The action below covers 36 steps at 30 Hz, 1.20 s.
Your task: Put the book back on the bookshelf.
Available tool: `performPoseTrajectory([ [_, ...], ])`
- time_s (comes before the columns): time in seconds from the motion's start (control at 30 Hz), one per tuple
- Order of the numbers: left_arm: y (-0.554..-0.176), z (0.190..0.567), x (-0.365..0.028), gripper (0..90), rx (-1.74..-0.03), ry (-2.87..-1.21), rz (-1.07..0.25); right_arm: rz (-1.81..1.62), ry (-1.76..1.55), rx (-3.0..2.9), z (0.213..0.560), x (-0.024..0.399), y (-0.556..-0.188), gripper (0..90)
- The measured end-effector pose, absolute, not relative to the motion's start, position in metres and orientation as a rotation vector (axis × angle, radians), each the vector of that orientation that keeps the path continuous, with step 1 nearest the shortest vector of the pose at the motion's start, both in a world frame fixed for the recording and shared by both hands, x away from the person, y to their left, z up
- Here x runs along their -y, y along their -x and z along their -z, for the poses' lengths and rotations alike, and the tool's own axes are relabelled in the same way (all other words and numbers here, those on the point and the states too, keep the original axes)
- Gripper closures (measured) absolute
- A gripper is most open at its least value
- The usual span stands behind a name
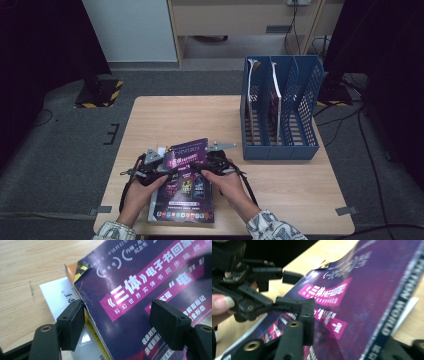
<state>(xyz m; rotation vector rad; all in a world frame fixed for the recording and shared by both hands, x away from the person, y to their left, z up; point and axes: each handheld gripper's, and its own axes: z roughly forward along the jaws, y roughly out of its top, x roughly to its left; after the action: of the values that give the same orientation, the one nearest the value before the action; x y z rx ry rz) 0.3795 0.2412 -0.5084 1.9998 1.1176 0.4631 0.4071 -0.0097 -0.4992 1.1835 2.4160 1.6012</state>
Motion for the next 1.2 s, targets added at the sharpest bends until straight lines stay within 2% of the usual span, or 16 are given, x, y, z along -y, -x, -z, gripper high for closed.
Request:
performPoseTrajectory([
  [0.1,-0.379,0.506,-0.241,26.9,-1.109,-1.972,-0.453,-1.627,-1.171,-2.368,0.494,0.014,-0.407,75.6],
  [0.17,-0.378,0.504,-0.241,26.6,-1.097,-1.963,-0.457,-1.641,-1.140,-2.350,0.489,0.016,-0.407,76.6],
  [0.6,-0.376,0.498,-0.242,20.5,-1.072,-1.912,-0.468,-1.639,-0.969,-2.271,0.467,0.019,-0.402,78.6],
  [1.2,-0.377,0.500,-0.238,19.4,-1.049,-1.921,-0.416,-1.651,-0.862,-2.146,0.449,0.030,-0.402,79.6],
])
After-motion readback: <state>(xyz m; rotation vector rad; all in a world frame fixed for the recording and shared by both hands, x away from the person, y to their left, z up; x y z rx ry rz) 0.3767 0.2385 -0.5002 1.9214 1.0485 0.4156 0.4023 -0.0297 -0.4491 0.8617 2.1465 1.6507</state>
